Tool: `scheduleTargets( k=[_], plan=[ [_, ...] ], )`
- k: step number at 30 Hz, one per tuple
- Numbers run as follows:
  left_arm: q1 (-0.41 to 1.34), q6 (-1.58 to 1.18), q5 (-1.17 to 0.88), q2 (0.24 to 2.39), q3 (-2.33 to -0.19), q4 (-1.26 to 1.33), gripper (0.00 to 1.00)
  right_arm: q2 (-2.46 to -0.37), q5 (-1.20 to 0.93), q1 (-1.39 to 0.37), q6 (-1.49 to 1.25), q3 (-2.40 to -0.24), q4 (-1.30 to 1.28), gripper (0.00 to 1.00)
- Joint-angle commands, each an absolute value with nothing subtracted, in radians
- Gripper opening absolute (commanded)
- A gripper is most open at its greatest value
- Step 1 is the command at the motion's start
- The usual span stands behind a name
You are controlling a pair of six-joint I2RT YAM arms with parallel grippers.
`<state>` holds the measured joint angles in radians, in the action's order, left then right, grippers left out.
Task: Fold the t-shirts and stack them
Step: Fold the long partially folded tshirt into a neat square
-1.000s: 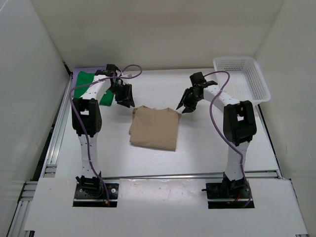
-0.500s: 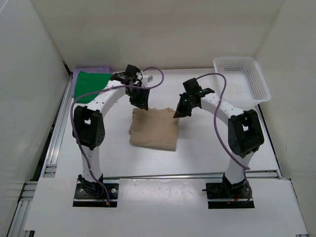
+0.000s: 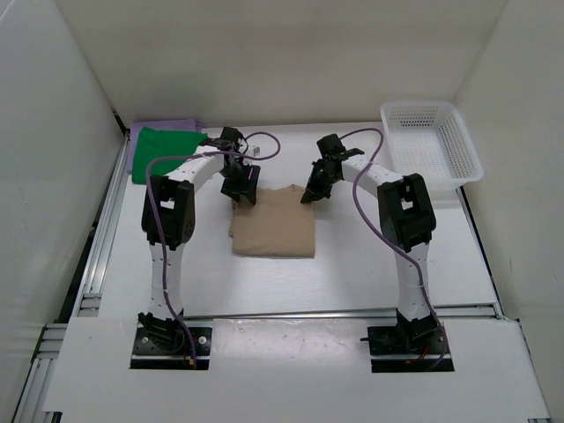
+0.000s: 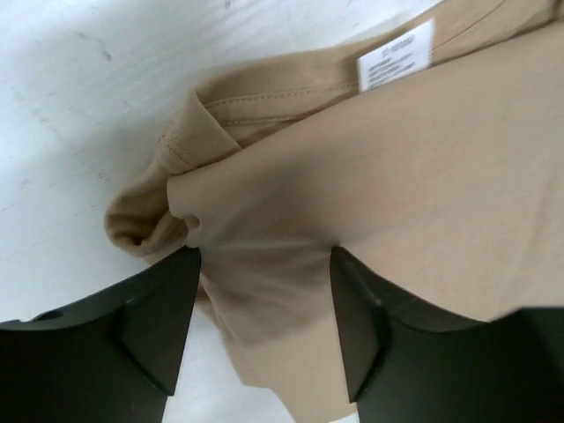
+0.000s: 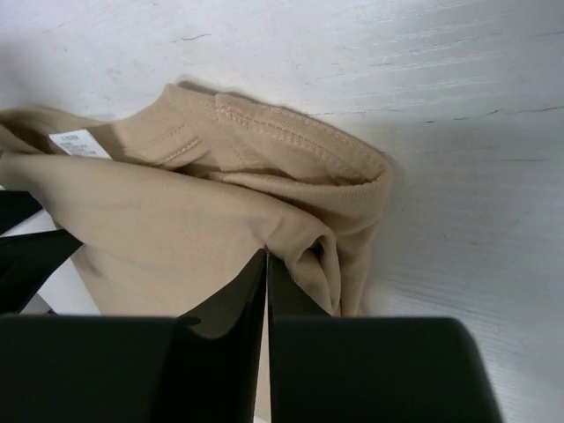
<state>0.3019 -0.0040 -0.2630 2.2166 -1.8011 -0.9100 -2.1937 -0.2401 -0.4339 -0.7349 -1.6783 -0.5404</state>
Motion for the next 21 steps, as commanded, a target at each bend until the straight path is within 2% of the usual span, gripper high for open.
scheduleTargets(
  k=[1, 2, 5, 6, 7, 12, 21],
  plan=[
    [0.308, 0.0, -0.245, 2.07, -1.813, -0.838, 0.73, -2.148, -0.245, -0.434, -0.697, -1.713, -0.551, 0.13],
    [0.299, 0.0, -0.245, 2.021, -1.803, -0.828, 0.99, -2.1, -0.245, -0.434, -0.687, -1.691, -0.561, 0.24],
    [0.272, 0.0, -0.256, 1.91, -1.709, -0.819, 0.99, -1.979, -0.2, -0.443, -0.655, -1.582, -0.574, 0.41],
    [0.258, 0.0, -0.256, 1.887, -1.677, -0.819, 0.99, -1.95, -0.186, -0.443, -0.655, -1.545, -0.587, 0.51],
    [0.258, 0.0, -0.265, 1.866, -1.639, -0.819, 0.99, -1.922, -0.186, -0.443, -0.655, -1.507, -0.588, 0.53],
    [0.281, 0.0, -0.247, 1.881, -1.451, -0.808, 0.99, -1.896, -0.21, -0.465, -0.634, -1.373, -0.588, 0.56],
    [0.235, 0.0, -0.294, 2.0, -1.418, -0.798, 0.95, -1.997, -0.282, -0.476, -0.684, -1.37, -0.523, 0.56]
  ],
)
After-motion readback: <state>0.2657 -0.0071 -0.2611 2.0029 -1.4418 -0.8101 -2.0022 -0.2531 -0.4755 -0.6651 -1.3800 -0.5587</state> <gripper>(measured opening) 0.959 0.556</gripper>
